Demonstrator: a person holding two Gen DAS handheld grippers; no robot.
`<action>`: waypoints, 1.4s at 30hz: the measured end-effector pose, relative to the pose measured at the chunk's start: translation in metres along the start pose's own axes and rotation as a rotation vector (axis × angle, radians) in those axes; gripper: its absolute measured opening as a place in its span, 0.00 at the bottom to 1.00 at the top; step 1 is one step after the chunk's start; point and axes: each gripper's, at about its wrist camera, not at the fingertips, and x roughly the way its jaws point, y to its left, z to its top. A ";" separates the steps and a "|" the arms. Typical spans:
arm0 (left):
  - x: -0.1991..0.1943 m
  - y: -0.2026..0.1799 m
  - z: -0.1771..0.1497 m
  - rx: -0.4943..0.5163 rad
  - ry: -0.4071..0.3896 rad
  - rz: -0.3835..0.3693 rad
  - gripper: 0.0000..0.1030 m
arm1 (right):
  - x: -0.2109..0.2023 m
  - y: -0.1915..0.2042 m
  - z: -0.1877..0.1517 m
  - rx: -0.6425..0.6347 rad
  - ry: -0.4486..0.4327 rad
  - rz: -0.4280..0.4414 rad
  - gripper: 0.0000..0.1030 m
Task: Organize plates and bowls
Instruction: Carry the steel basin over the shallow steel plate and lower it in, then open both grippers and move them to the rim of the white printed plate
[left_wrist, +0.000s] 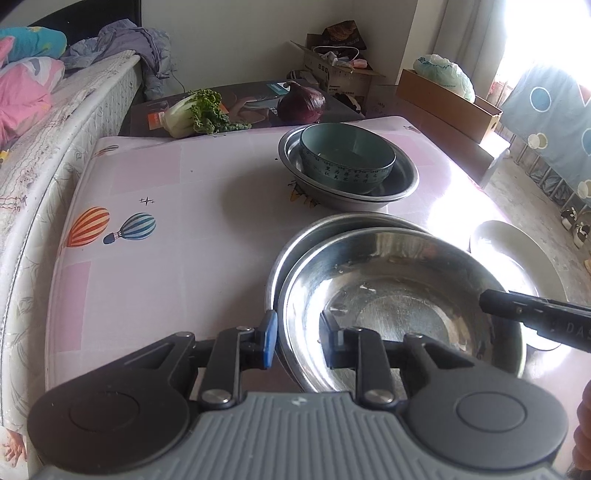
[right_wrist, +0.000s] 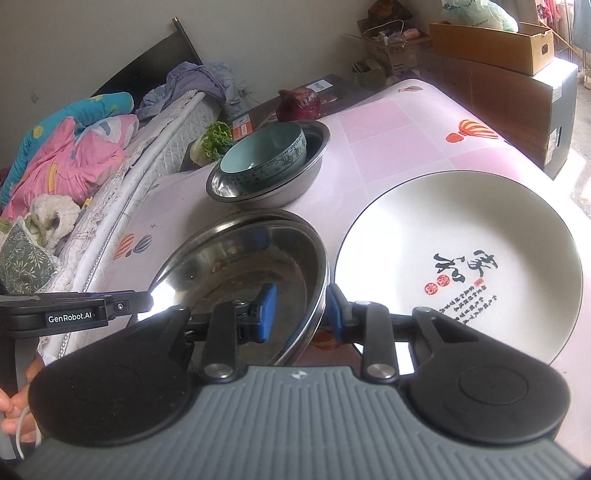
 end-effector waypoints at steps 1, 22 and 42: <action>-0.001 0.001 0.000 -0.006 -0.001 0.000 0.31 | 0.001 0.000 0.001 -0.001 -0.003 -0.007 0.45; -0.061 -0.053 -0.030 0.031 -0.087 -0.047 0.69 | -0.104 -0.084 -0.034 0.166 -0.160 0.021 0.55; 0.003 -0.177 -0.061 -0.086 -0.101 -0.267 0.56 | -0.084 -0.242 0.009 0.163 -0.088 0.203 0.48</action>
